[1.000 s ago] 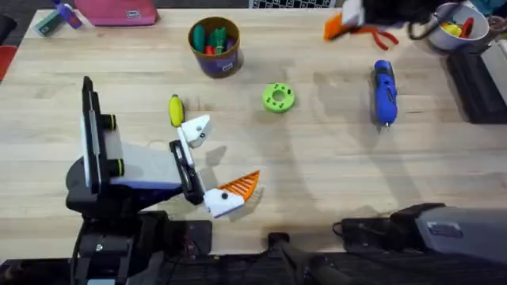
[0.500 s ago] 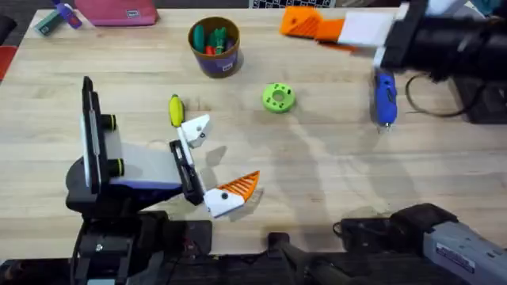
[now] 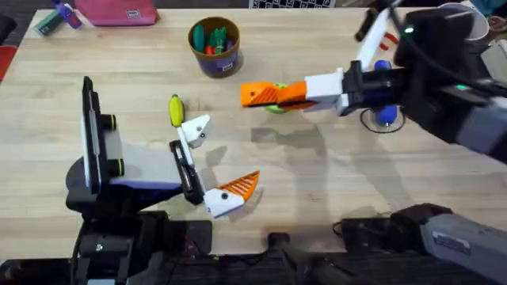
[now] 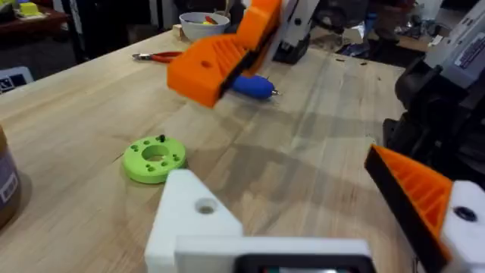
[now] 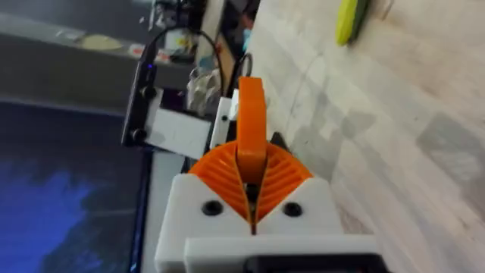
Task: Pick up the gripper from the table and insert it into the empty holder that is missing its gripper. Then pick up a screw, insert it into the mounting hole, and use the screwdriver to tighten it. Finally, clean up the table by picking up the vegetable and placing it into the bucket.
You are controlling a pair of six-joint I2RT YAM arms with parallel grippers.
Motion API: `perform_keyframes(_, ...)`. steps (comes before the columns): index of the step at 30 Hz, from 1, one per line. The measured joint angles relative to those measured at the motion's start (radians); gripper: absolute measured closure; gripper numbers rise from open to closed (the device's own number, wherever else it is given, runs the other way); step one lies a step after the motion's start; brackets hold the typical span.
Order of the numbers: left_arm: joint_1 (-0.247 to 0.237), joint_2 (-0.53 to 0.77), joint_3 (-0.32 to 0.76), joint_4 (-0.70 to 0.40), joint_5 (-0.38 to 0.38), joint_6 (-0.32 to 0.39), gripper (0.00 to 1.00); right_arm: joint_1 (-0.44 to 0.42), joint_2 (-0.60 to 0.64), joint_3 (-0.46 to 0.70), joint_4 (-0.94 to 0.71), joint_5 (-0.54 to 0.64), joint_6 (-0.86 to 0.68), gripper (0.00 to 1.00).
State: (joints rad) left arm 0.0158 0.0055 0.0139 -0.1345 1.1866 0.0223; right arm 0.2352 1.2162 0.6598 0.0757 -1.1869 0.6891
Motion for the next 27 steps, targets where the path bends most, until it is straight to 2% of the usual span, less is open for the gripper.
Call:
perform_keyframes(7, 0.0, 0.0, 0.0, 0.0, 0.0, 0.0, 0.015, 0.048, 0.207, 0.0, 0.037, -0.209, -0.04, 0.991)
perform_keyframes(11, 0.0, 0.0, 0.0, 0.0, 0.0, 0.0, 0.014, 0.089, 0.271, 0.0, 0.06, -0.283, -0.069, 0.991)
perform_keyframes(17, 0.0, 0.0, 0.0, 0.0, 0.0, 0.0, 0.014, 0.14, 0.327, 0.0, 0.136, -0.32, -0.087, 0.991)
perform_keyframes(27, 0.0, 0.0, 0.0, 0.0, 0.0, 0.0, 0.014, 0.178, 0.406, 0.047, 0.144, -0.318, -0.079, 0.991)
